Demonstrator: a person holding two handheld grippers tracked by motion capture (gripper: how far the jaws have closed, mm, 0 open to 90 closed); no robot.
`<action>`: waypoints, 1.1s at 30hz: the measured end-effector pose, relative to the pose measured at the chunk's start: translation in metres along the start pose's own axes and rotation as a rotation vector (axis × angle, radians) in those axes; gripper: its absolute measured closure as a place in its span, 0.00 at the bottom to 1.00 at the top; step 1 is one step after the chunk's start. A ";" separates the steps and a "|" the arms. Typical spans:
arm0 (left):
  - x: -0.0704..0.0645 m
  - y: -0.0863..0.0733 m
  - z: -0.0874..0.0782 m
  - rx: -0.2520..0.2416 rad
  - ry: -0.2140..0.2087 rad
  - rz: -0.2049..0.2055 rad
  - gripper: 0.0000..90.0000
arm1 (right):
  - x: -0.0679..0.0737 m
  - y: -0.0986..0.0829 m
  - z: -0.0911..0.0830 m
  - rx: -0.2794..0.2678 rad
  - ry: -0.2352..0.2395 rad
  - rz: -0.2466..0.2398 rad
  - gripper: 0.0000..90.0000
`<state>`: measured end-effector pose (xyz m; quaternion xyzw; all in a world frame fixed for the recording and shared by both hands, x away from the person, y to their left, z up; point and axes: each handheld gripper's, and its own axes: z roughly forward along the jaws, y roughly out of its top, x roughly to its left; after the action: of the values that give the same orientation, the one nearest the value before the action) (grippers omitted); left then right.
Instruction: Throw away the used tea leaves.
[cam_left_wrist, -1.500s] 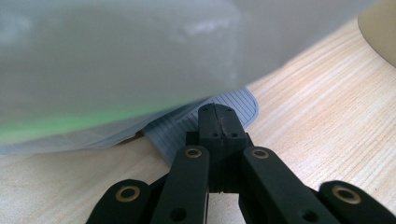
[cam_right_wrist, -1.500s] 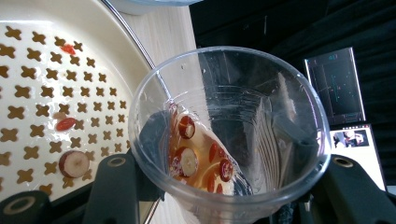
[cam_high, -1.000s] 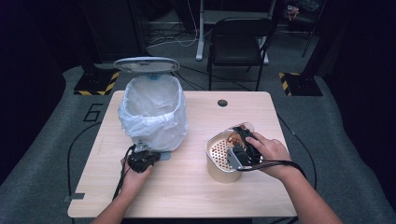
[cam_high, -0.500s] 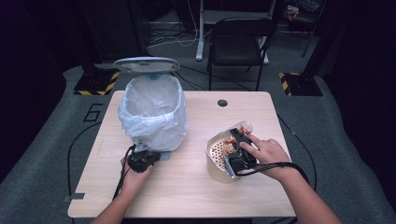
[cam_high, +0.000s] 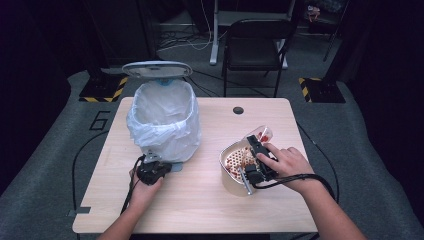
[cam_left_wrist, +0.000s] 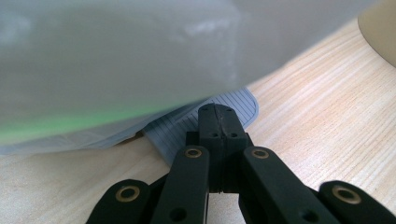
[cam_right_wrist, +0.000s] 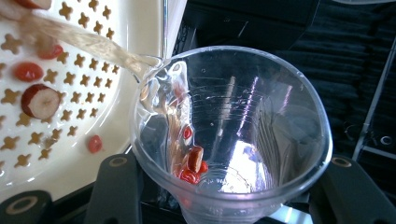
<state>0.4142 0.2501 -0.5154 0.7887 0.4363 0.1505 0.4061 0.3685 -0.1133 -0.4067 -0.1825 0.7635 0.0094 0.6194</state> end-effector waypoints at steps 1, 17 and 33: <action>0.000 0.000 0.000 0.000 0.000 0.000 1.00 | 0.000 0.000 0.000 0.003 -0.009 -0.008 0.51; 0.000 0.000 0.000 0.001 0.001 0.002 1.00 | 0.008 0.003 0.001 0.014 -0.037 -0.164 0.52; 0.000 0.000 0.000 0.001 0.000 0.002 1.00 | 0.007 0.004 -0.002 0.006 -0.038 -0.192 0.52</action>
<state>0.4143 0.2503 -0.5153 0.7893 0.4356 0.1505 0.4057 0.3647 -0.1116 -0.4136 -0.2524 0.7308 -0.0489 0.6323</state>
